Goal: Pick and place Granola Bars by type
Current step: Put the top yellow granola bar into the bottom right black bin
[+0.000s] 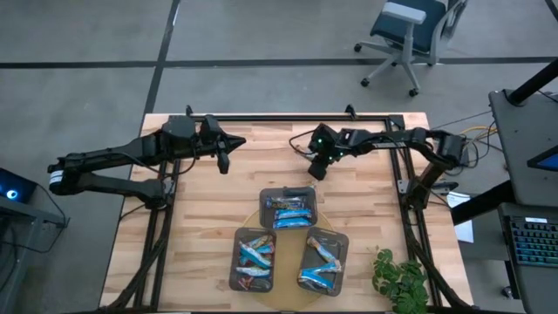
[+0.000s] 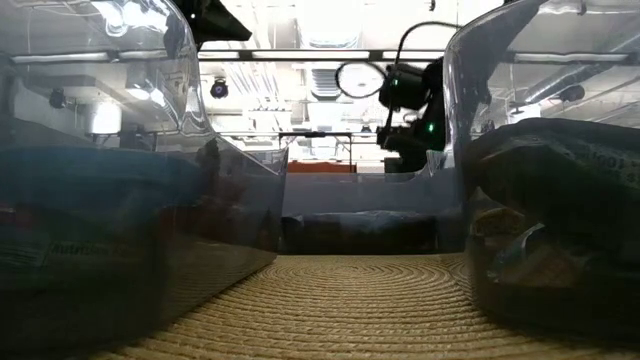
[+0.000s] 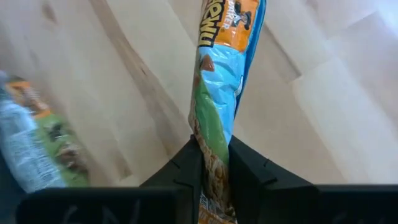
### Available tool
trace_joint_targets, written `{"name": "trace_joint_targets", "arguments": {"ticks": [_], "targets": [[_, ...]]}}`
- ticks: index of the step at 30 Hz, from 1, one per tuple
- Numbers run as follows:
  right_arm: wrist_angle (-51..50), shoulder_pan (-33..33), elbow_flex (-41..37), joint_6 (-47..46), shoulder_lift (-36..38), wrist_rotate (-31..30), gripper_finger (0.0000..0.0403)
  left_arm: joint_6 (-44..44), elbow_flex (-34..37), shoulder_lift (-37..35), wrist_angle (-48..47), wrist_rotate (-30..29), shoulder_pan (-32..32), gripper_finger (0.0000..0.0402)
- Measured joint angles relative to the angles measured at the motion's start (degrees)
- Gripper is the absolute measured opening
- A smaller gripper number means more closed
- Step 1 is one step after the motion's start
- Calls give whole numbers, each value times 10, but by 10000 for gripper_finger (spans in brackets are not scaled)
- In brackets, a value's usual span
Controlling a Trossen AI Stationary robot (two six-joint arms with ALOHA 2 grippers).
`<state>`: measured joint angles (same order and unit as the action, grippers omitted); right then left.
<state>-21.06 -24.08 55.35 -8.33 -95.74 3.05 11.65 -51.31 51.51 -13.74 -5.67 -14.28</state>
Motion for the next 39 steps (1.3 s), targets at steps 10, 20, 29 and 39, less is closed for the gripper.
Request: {"name": "trace_joint_targets", "arguments": {"ticks": [10,20,29,39], "targets": [[-59,19,62,-26,91,119,44,0,0,0,0,0,0,0],[-139,112,113,-42,162,121,43,3,0,0,0,0,0,0],[-165,232,126,-110,190,122,43,3,0,0,0,0,0,0],[-217,362,110,-235,191,120,43,5,0,0,0,0,0,0]]}}
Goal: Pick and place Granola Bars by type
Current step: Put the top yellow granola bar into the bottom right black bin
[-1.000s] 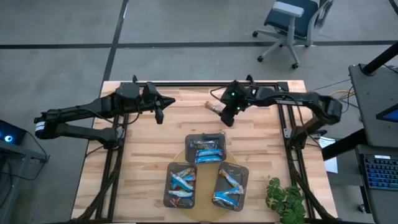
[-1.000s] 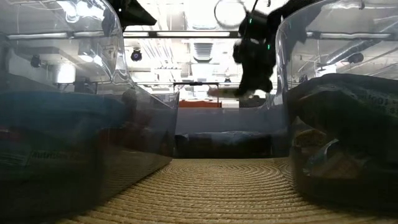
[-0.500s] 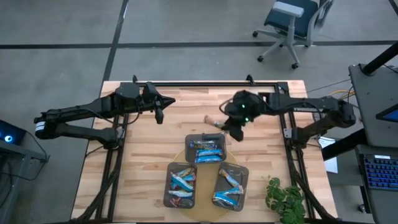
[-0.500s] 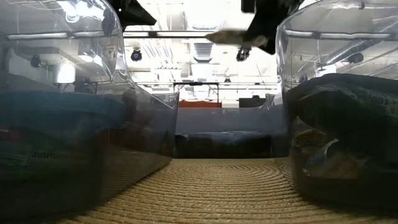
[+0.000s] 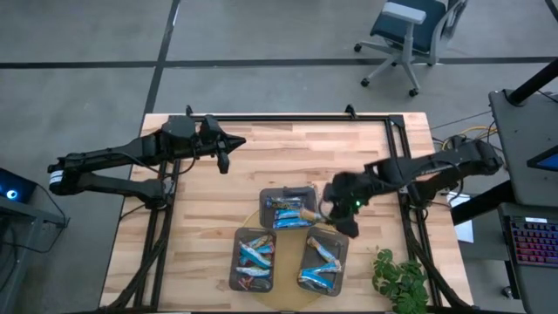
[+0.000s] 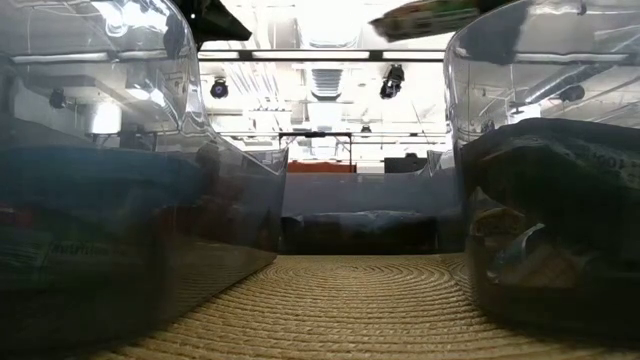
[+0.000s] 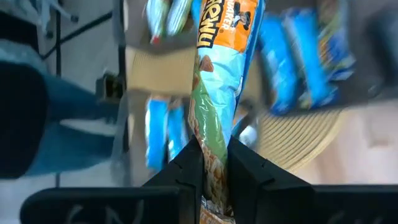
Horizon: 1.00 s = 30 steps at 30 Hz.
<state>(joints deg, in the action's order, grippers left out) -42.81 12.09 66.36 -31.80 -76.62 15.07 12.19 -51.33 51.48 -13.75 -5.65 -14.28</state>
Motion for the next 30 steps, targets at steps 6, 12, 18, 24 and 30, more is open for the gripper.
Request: {"name": "trace_joint_targets", "arguments": {"ticks": [6,12,18,24,30], "targets": [[1,75,-16,-93,0,-3,43,0,0,0,0,0,0,0],[14,137,-33,-183,0,-49,43,0,0,0,0,0,0,0],[58,167,-50,-241,-1,-70,43,0,0,0,0,0,0,0],[63,184,-57,-281,-1,-113,43,3,0,0,0,1,0,0],[73,204,-85,-339,-1,-143,43,3,0,0,0,1,0,0]]}}
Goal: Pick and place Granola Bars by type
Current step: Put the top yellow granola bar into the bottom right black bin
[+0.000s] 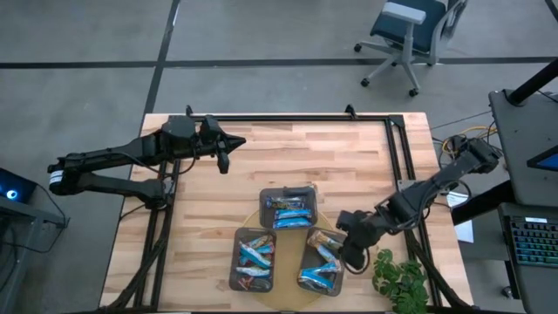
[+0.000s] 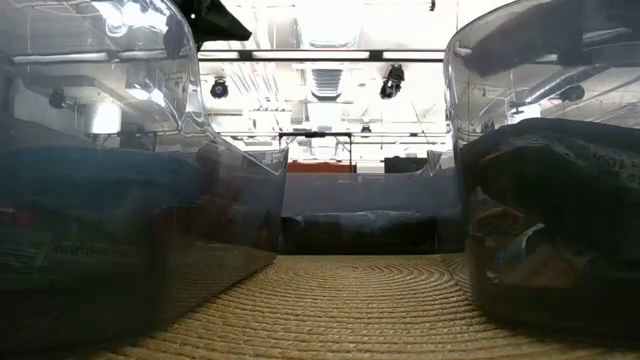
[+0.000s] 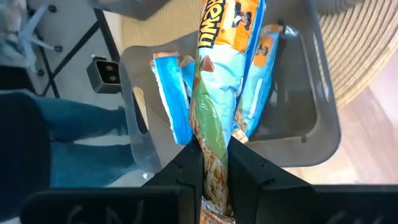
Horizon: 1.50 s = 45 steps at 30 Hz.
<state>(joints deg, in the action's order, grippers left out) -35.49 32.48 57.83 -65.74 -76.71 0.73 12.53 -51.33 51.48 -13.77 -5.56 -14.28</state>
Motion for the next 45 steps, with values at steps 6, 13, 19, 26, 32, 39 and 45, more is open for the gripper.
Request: {"name": "trace_joint_targets", "arguments": {"ticks": [6,13,19,26,32,39,45], "targets": [[73,18,-35,-52,0,-25,43,0,0,0,0,0,0,0],[124,27,-51,-54,-7,-39,43,0,0,0,0,0,0,0],[124,37,-51,-54,-30,-37,43,-1,0,0,-1,0,0,0],[138,47,-50,-61,-57,-33,43,-1,0,0,-2,0,0,0],[146,48,-49,-63,-68,-30,43,-1,0,0,-2,0,0,0],[148,48,-49,-69,-81,-18,43,0,0,0,-4,0,0,0],[149,48,-49,-76,-87,-17,43,0,0,0,-4,0,0,0]]}}
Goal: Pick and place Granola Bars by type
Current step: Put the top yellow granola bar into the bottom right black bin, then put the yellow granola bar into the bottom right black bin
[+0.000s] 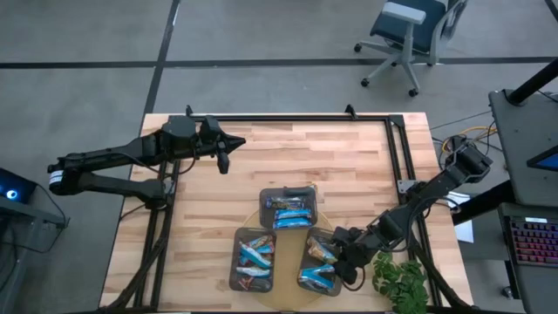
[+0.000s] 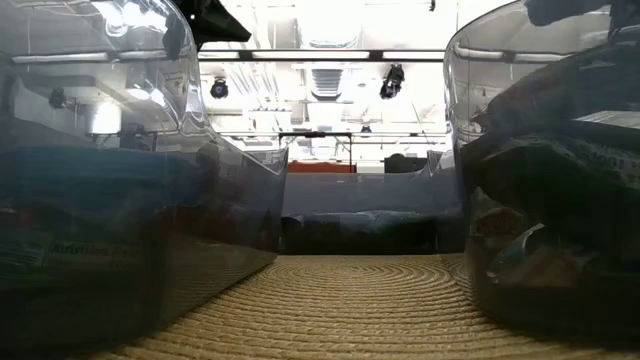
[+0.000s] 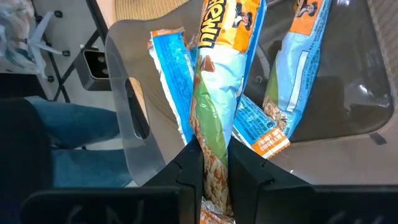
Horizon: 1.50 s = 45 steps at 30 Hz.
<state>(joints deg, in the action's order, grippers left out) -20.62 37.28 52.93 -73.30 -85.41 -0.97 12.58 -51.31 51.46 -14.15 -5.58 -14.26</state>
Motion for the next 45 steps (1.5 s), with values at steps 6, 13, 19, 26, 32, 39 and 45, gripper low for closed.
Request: {"name": "trace_joint_targets", "arguments": {"ticks": [6,13,19,26,32,39,45], "targets": [[-1,0,0,-2,0,0,48,0,0,0,0,0,0,0],[-16,0,-2,-16,0,0,92,0,0,0,0,0,0,0],[-17,0,-2,-16,0,0,130,1,0,0,0,0,0,0],[-17,0,-2,-16,0,-1,150,1,0,0,0,0,0,0],[-16,0,-2,-13,0,-1,147,1,0,0,0,0,0,0],[-19,-1,10,12,6,-1,132,1,0,0,0,0,0,0],[-65,-2,30,18,21,-3,108,1,0,0,0,0,0,0]]}}
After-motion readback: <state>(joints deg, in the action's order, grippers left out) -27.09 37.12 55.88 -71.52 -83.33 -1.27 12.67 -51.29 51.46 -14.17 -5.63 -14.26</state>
